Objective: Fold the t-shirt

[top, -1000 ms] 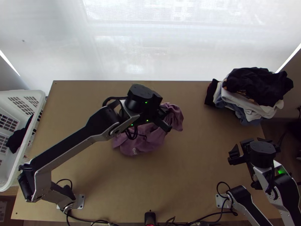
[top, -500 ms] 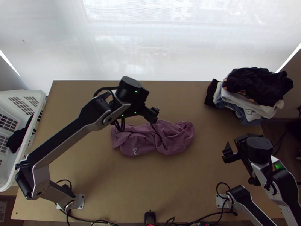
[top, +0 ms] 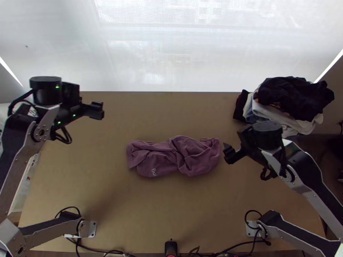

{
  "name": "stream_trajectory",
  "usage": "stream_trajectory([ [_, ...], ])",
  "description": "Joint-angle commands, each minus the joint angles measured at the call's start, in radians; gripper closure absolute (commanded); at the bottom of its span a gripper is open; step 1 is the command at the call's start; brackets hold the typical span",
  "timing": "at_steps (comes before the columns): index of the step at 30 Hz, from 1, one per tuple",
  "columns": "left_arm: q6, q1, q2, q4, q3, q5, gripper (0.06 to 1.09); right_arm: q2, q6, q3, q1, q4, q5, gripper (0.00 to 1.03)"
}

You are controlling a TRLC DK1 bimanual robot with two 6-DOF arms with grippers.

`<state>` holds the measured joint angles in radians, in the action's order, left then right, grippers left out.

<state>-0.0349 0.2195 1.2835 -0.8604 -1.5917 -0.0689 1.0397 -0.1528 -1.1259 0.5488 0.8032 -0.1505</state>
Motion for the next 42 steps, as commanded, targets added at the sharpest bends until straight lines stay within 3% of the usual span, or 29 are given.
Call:
stream_trajectory([
  [1, -0.028, -0.246, -0.239, -0.012, 0.202, -0.002, 0.12, 0.21, 0.021, -0.115, 0.158, -0.079, 0.031, 0.05],
  [13, -0.011, -0.305, -0.493, -0.045, 0.509, 0.0, 0.12, 0.582, 0.007, -0.325, 0.445, -0.131, 0.031, 0.05],
  [28, -0.023, -0.374, -0.573, -0.042, 0.743, 0.009, 0.12, 0.919, -0.036, -0.482, 0.536, -0.292, 0.031, 0.07],
  [42, -0.022, -0.394, -0.638, -0.045, 0.868, 0.012, 0.12, 1.085, -0.076, -0.512, 0.632, -0.426, 0.031, 0.07],
])
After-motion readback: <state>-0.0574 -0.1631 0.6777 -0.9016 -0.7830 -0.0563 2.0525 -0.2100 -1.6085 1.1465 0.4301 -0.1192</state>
